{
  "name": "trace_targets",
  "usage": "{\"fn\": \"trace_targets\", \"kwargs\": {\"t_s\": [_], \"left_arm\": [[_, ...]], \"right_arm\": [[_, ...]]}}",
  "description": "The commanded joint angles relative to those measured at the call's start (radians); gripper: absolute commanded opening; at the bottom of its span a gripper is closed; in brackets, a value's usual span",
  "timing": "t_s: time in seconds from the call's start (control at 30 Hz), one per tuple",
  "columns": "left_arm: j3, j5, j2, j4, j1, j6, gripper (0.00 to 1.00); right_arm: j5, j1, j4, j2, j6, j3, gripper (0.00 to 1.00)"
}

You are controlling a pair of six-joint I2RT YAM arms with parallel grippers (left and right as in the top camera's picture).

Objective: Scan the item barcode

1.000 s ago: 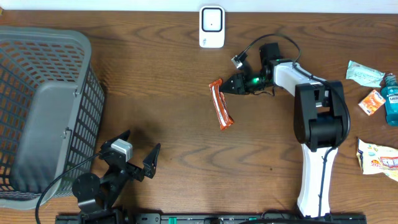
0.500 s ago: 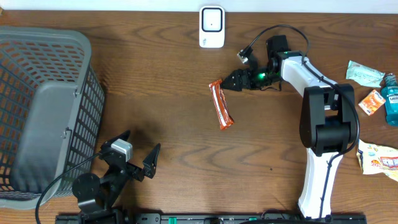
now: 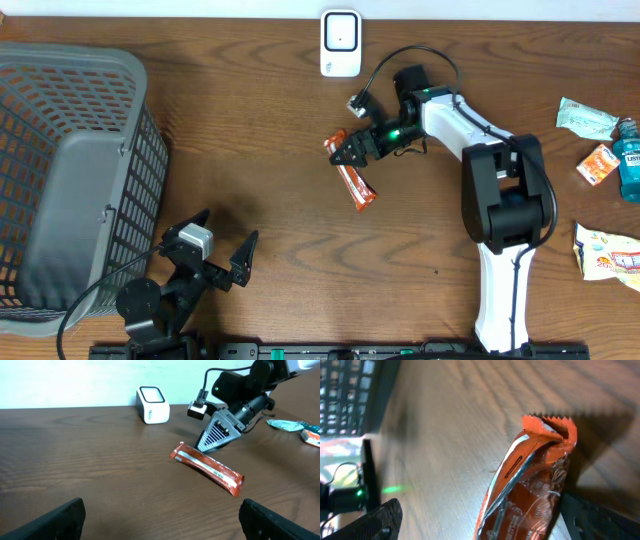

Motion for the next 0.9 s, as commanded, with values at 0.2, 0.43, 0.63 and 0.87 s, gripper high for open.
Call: {"fn": "trace_targets", "kwargs": {"t_s": [0.2, 0.43, 0.63, 0.87], "left_arm": [[-0.017, 0.013, -0.005, -0.022, 0.002, -0.005, 0.98], [-0.017, 0.013, -0.005, -0.022, 0.002, -0.005, 0.98], [-0.017, 0.013, -0.005, -0.022, 0.002, -0.005, 0.98], [-0.017, 0.013, -0.005, -0.022, 0.002, -0.005, 0.98]], "right_arm": [[0.275, -0.075, -0.077, 0.296, -0.159, -0.066, 0.83], [0.369, -0.061, -0.159, 0.328, -0.280, -0.061, 0.95], [0.523, 0.002, -0.159, 0.329, -0.239, -0.060, 0.98], [0.711, 0.100, -0.108, 0.329, -0.193, -0.073, 0.68]]}}
